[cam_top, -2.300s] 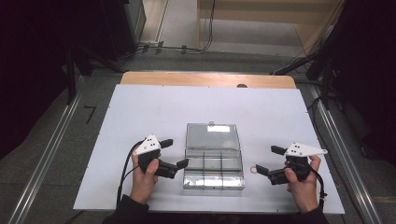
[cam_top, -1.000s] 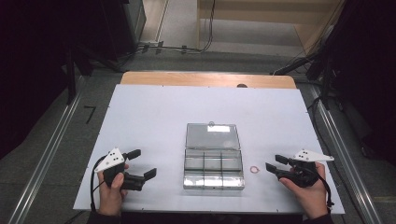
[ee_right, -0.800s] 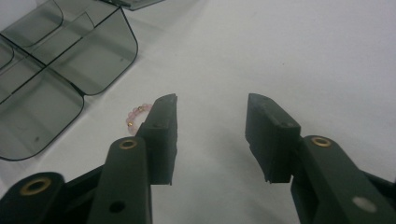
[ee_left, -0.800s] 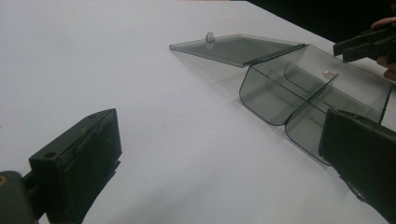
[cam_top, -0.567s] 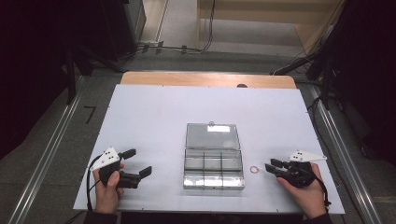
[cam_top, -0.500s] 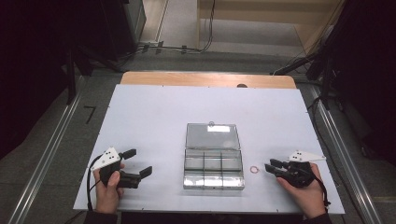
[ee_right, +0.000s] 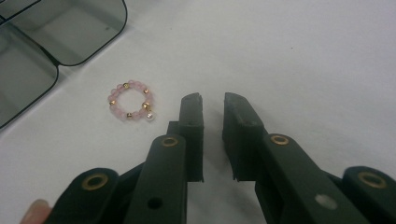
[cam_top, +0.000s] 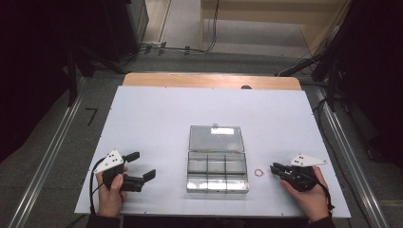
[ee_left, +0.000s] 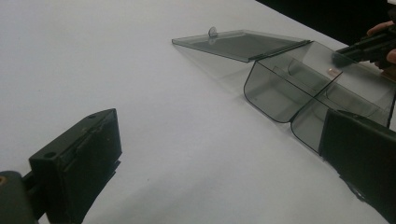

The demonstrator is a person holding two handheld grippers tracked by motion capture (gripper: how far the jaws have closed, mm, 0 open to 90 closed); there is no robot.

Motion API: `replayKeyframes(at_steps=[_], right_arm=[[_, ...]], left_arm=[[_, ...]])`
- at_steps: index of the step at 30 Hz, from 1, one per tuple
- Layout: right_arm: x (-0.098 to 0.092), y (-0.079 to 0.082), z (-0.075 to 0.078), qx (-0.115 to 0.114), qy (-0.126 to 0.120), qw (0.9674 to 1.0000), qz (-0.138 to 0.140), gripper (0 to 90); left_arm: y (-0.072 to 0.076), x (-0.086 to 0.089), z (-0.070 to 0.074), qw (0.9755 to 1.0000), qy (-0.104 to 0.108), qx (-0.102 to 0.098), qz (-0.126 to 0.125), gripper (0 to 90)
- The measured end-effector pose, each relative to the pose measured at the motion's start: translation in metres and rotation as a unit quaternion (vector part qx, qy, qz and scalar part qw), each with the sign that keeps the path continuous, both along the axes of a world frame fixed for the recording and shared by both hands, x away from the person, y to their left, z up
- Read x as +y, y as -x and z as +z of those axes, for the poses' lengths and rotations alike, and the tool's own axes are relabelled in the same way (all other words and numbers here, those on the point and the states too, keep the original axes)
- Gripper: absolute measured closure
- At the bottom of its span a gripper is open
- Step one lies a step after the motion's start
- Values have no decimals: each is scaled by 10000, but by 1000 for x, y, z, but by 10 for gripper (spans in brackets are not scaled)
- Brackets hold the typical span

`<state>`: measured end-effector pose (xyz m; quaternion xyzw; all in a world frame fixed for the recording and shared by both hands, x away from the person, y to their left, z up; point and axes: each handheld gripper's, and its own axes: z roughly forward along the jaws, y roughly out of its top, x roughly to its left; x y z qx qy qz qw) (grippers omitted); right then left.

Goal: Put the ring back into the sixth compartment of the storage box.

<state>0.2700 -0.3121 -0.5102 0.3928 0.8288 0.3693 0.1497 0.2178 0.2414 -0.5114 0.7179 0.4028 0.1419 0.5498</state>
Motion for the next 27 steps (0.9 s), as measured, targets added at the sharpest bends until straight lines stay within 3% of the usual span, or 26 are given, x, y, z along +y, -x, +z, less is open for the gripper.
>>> replayKeyframes(at_steps=[8, 11, 14, 22, 27], right_arm=[[-3, -1, 1, 95, -172, 9998, 2, 753], [-2, -2, 5, 90, -534, 9985, 84, 756], [6, -4, 9, 106, -649, 9977, 191, 756], [26, -8, 4, 255, -516, 9971, 488, 766], [33, -9, 0, 290, -303, 9974, 580, 770]], left_arm=[[0, 0, 0, 10000, -17, 7, -3, 0], [0, -1, 0, 10000, -10, -3, -2, 0], [0, -1, 0, 10000, -30, 1, 2, 0], [0, -1, 0, 10000, -14, -5, -4, 0], [0, -1, 0, 10000, -12, -6, -9, 0]])
